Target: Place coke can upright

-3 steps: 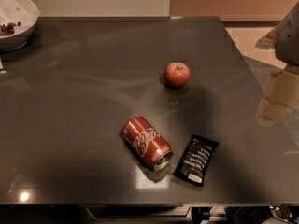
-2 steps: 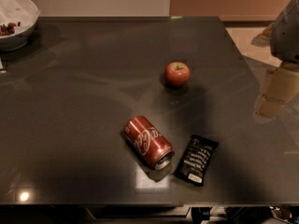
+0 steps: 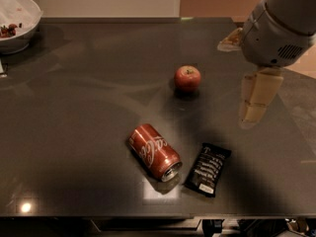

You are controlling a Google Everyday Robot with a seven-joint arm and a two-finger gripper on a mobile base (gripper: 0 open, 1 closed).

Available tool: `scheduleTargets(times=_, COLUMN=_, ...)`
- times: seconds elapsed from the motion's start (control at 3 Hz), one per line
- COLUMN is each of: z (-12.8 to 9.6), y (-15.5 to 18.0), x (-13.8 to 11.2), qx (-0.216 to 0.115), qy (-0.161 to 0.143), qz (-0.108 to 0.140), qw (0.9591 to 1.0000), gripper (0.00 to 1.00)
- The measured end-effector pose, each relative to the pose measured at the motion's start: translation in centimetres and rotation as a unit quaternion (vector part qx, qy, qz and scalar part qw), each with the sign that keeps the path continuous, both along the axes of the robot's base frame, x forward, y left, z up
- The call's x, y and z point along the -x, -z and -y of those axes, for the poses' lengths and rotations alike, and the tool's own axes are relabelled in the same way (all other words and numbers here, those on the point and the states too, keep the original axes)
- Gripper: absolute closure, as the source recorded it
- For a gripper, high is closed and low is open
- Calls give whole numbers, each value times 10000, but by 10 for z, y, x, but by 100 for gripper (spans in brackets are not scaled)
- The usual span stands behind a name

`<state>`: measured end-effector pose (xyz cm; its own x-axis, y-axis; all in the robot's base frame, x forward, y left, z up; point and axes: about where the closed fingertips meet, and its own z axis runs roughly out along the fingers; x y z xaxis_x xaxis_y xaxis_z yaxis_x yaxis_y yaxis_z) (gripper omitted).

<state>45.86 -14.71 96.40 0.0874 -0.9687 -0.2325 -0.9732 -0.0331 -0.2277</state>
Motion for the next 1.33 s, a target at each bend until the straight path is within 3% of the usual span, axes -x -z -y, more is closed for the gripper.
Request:
scheduleTargets(times=0.33, z=-33, y=7, x=0, qx=-292, qy=-1036, qz=23, qw=9942, gripper=0)
scheduleTargets(times=0.67, z=-56, y=12, x=3, qx=-497, qy=-1971, qz=94, qw=9791, gripper=0)
scheduleTargets(times=1.0, z=-85, y=15, x=14, qx=-628, qy=-3001, qz=185, qw=9517, gripper=0)
scheduleTargets(times=1.33, z=-110, y=25, x=27, qx=-435, qy=-4127, qz=367, qw=9091, gripper=0)
